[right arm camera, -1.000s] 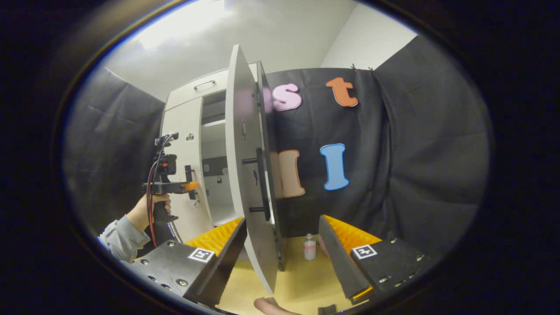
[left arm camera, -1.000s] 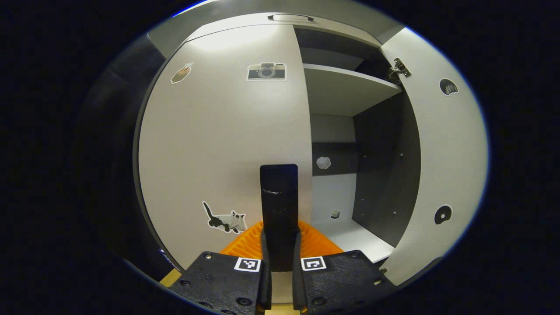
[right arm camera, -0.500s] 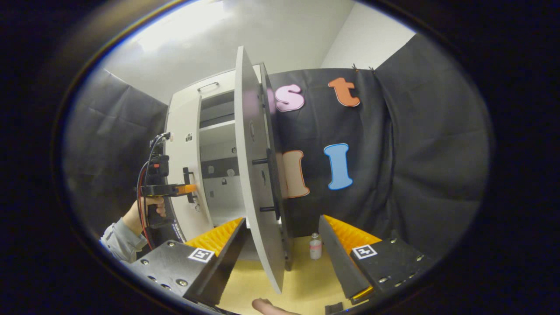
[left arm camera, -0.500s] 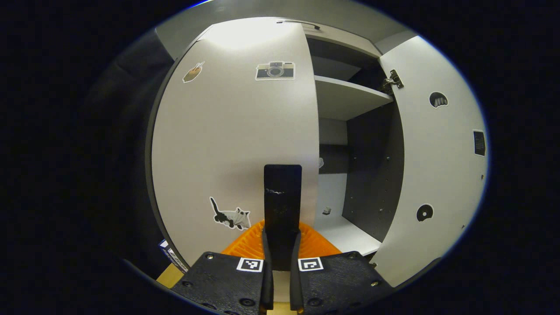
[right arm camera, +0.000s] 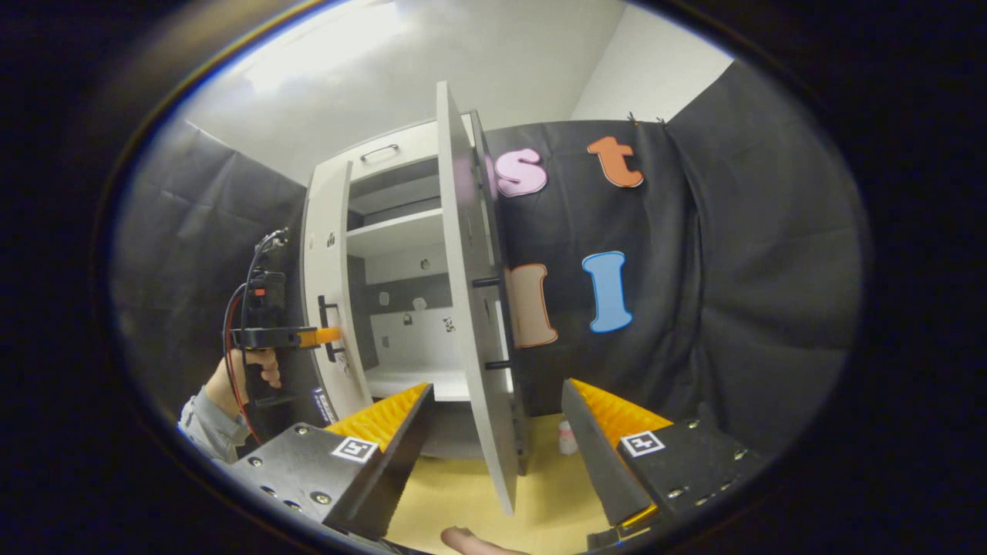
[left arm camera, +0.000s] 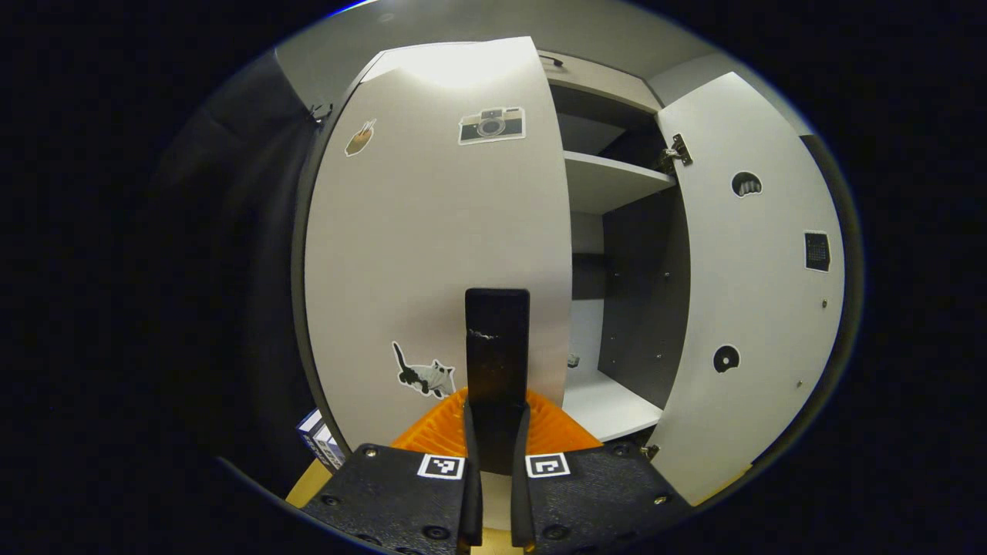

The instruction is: Open the right door of the double-door shoe cabinet with the right hand, and open the left door with the left hand.

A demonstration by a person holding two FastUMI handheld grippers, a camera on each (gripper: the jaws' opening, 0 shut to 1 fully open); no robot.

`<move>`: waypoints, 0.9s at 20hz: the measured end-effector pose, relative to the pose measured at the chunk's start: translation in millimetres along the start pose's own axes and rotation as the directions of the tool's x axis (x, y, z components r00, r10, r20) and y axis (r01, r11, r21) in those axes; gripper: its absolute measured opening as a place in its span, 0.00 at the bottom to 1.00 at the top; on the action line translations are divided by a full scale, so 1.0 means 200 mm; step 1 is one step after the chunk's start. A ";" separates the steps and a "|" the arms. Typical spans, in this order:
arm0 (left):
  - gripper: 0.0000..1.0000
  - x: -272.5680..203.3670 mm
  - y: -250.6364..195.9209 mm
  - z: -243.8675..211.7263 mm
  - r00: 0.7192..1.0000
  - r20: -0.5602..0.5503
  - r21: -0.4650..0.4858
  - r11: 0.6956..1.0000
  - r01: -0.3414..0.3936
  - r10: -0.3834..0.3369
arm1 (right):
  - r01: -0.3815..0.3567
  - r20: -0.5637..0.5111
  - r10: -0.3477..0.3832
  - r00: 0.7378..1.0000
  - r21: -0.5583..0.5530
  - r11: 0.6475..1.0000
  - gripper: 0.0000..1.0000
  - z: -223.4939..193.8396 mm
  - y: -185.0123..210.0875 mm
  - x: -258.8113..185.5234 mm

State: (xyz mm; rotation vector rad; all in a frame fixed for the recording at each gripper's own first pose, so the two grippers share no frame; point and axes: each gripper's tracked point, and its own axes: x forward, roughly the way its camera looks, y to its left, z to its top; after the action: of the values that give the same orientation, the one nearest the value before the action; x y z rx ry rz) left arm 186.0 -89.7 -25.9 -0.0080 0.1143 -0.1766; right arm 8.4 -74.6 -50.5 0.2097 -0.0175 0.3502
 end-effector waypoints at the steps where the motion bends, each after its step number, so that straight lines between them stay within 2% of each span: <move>1: 0.14 -0.02 0.01 0.00 1.000 -0.003 0.003 1.000 0.000 0.000 | -0.001 0.002 0.001 1.000 0.003 1.000 0.99 0.00 0.01 0.01; 2: 0.14 -0.04 0.02 0.00 1.000 -0.005 0.000 1.000 0.003 -0.003 | -0.003 0.001 0.003 1.000 0.010 1.000 0.99 -0.01 0.01 0.00; 3: 0.14 -0.07 0.03 0.00 1.000 -0.009 -0.007 1.000 0.009 -0.009 | -0.010 0.000 0.010 1.000 0.019 1.000 0.94 -0.02 0.02 0.00; 4: 0.14 -0.10 0.04 0.00 1.000 -0.016 -0.013 1.000 0.013 -0.013 | -0.014 0.000 0.014 1.000 0.021 1.000 0.99 -0.02 0.03 0.00; 11: 0.14 -0.29 0.17 0.01 1.000 0.002 -0.020 1.000 0.008 -0.008 | -0.011 -0.007 0.011 1.000 -0.031 0.999 0.98 -0.03 0.14 -0.04; 18: 0.14 -0.48 0.40 0.01 0.999 0.016 -0.005 0.999 -0.037 0.037 | -0.060 -0.020 0.058 0.998 -0.115 0.992 0.98 -0.08 0.48 -0.19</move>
State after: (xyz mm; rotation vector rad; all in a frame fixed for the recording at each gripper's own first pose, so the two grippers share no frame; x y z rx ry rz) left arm 106.4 5.0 -14.6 -0.0118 0.0987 -0.1396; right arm -60.5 5.1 -49.4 0.0917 -0.0273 0.4084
